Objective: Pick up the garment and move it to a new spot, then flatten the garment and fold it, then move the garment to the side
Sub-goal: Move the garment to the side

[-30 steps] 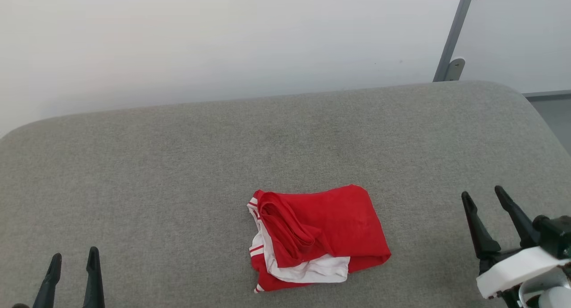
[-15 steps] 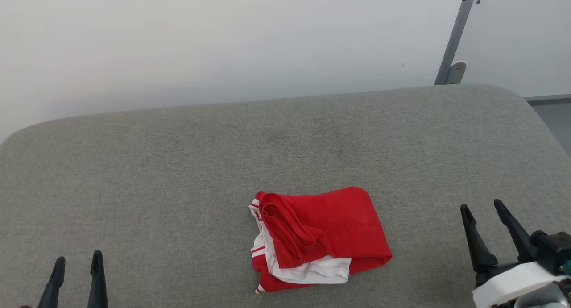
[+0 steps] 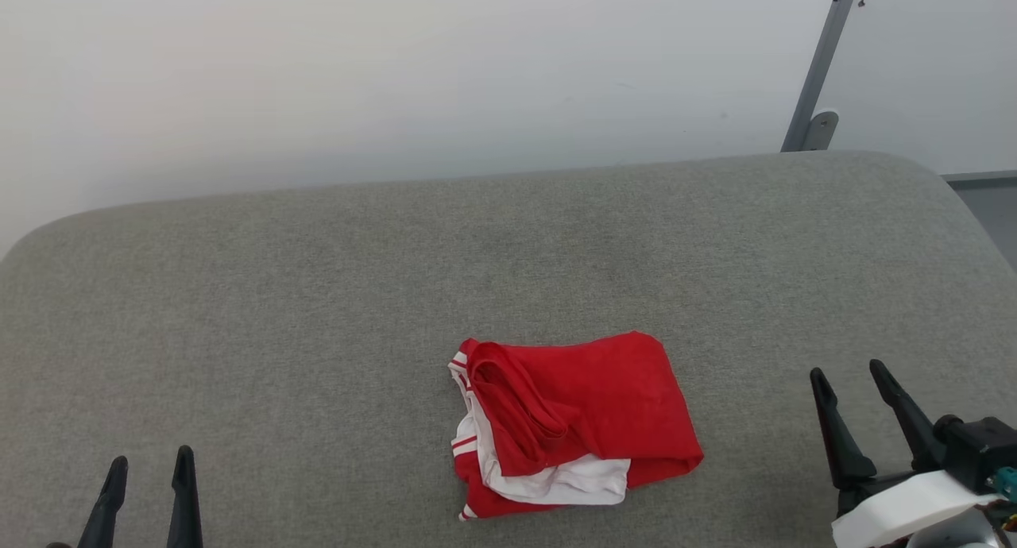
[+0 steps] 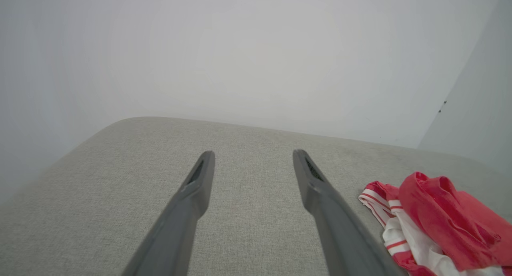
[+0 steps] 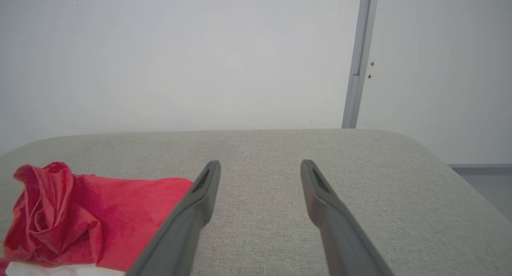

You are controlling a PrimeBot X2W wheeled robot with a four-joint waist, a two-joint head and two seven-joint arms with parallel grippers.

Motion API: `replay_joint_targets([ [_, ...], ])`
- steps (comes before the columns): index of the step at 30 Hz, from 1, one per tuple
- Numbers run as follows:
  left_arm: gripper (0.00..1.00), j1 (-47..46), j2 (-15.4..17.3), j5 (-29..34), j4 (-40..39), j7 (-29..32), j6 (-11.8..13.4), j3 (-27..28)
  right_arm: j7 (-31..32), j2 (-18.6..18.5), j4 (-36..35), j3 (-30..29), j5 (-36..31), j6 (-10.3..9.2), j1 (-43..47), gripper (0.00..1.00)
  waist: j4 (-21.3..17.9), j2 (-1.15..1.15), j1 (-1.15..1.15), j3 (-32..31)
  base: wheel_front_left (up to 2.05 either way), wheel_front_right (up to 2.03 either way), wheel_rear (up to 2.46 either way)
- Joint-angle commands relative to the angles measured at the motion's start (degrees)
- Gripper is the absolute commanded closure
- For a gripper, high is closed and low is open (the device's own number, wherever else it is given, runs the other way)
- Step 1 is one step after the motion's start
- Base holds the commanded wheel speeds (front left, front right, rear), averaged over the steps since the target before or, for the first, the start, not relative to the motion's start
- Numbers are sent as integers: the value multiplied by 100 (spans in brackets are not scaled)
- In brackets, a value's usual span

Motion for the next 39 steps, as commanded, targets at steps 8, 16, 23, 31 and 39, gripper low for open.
replay_joint_targets([
  [8, 0, -10, -55, 92, -63, -29, -19, -53, -25, -78, 61, 232, 189, 0, -130, 0, 93, 0, 0, 27, 0, 0, 0],
  [16, 0, -163, -49, 112, -79, -29, -19, -200, 411, -353, 451, 971, 842, 0, -599, 0, 249, 0, 0, 132, 0, 0, 0],
  [23, 0, -281, -9, 47, -98, -28, -19, -301, 1303, -613, 596, 1428, 1433, 0, -1099, 0, 432, 0, 0, 306, 0, 0, 0],
  [31, 0, -551, 22, -35, -2, -28, -19, -520, 2948, -1002, 763, 1872, 1940, 0, -1691, 0, 797, 0, 0, 669, 0, 0, 0],
  [39, 0, -795, 56, -89, 92, -29, -20, -690, 4327, -1118, 882, 2071, 2127, 0, -2107, 0, 1068, 0, 0, 961, 0, 0, 0],
])
